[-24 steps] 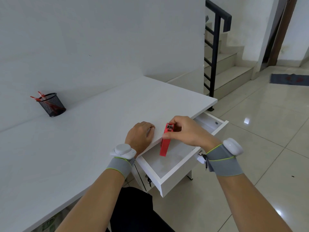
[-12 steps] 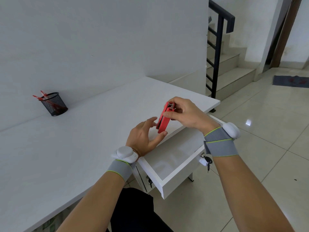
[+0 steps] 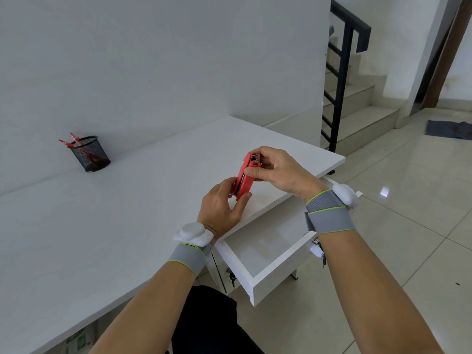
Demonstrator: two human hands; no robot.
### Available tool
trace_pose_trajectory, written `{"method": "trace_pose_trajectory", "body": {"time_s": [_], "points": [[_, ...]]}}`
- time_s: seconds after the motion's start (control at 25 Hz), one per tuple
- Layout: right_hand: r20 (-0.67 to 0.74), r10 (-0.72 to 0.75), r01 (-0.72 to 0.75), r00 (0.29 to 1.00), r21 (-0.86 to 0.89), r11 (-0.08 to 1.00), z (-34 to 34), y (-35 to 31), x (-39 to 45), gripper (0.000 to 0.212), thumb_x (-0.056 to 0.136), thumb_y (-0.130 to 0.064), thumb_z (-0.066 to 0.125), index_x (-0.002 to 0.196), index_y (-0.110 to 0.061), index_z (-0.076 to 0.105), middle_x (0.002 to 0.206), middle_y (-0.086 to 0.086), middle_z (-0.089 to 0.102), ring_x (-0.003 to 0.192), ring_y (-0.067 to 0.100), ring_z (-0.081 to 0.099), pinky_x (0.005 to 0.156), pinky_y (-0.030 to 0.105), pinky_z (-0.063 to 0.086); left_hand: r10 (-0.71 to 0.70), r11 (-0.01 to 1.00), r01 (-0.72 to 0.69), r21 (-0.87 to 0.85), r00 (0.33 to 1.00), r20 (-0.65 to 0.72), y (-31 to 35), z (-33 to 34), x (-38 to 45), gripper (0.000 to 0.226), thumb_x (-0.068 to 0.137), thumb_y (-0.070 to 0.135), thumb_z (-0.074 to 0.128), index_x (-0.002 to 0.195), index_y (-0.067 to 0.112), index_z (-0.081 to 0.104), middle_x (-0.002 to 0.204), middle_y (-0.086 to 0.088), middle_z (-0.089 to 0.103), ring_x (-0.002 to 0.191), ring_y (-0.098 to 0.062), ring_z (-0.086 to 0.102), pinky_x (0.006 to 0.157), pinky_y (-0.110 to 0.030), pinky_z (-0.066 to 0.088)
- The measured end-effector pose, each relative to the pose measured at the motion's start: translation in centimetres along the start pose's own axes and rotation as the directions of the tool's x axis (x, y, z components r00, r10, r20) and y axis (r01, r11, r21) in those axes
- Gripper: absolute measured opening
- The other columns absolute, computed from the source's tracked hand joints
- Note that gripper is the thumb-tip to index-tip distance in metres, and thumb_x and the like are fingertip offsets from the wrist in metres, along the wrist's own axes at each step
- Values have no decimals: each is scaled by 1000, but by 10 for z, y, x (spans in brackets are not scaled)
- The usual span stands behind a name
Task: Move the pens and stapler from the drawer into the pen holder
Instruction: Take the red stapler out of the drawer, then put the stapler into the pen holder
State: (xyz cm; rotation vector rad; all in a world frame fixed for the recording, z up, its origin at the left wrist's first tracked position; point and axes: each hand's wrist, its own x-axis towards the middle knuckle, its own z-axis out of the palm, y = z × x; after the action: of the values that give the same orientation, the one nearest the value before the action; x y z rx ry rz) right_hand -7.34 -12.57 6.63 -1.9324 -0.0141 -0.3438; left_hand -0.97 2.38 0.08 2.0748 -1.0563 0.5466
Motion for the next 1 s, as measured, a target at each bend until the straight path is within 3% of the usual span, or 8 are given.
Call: {"method": "trace_pose_trajectory", "body": {"time_s": [0.12, 0.2, 0.28, 0.4, 0.52, 0.68, 0.8, 1.0], "points": [[-21, 29, -25, 999, 184, 983, 11, 1, 7, 33, 86, -6, 60, 117, 0, 53, 113, 22, 63, 102, 29, 63, 89, 36, 56, -68, 998, 67, -14, 993, -94, -4, 1, 1, 40, 78, 34, 62, 105, 5, 56, 88, -10, 70, 75, -23, 63, 70, -29, 50], [-54, 71, -55, 996, 255, 965, 27, 1, 13, 34, 85, -10, 62, 117, -2, 54, 114, 20, 64, 102, 29, 64, 91, 39, 54, -148, 989, 150, -3, 971, -187, -7, -1, 2, 34, 77, 32, 66, 99, 9, 55, 85, -6, 68, 74, -19, 60, 66, -27, 45], [-99, 105, -81, 989, 222, 972, 48, 0, 19, 37, 83, -18, 65, 116, -5, 55, 113, 16, 66, 100, 26, 65, 91, 38, 54, -228, 971, 240, 14, 939, -258, -8, -6, 6, 31, 77, 32, 67, 95, 12, 51, 84, -4, 66, 73, -19, 59, 63, -28, 46], [-246, 134, -89, 960, 187, 978, 88, -11, 35, 45, 78, -31, 69, 114, -8, 55, 104, 13, 70, 91, 20, 67, 81, 25, 51, -309, 936, 347, 57, 888, -342, -17, -23, 16, 28, 75, 28, 66, 89, 12, 48, 80, -4, 64, 71, -23, 59, 61, -37, 49], [-413, 139, -111, 900, 93, 990, 117, -26, 56, 50, 73, -43, 70, 105, -5, 60, 93, 12, 72, 89, 23, 66, 81, 31, 50, -338, 900, 416, 130, 856, -391, -27, -38, 24, 23, 73, 20, 65, 86, 8, 49, 80, -8, 61, 73, -29, 55, 63, -35, 37], [-427, 86, -123, 900, -61, 991, 146, -40, 91, 39, 74, -39, 67, 84, -2, 62, 82, 12, 68, 80, 30, 62, 70, 33, 47, -352, 864, 471, 181, 819, -453, -51, -57, 28, 18, 75, 15, 61, 86, 6, 51, 80, -11, 60, 74, -33, 53, 67, -33, 30], [-372, 36, -94, 927, -138, 986, 168, -43, 118, 33, 77, -35, 64, 81, -3, 59, 72, 6, 60, 69, 26, 57, 62, 29, 38, -434, 830, 535, 159, 798, -418, -82, -71, 33, 29, 77, 22, 60, 100, 10, 49, 94, -8, 61, 86, -30, 55, 71, -33, 34], [-291, -74, 11, 954, -212, 977, 202, -52, 162, 32, 81, -34, 62, 90, -5, 55, 76, 5, 59, 68, 23, 52, 64, 30, 40, -550, 748, 615, 248, 784, -288, -139, -98, 43, 70, 75, 45, 62, 129, 11, 33, 128, -11, 49, 114, -31, 46, 88, -41, 41]]}}
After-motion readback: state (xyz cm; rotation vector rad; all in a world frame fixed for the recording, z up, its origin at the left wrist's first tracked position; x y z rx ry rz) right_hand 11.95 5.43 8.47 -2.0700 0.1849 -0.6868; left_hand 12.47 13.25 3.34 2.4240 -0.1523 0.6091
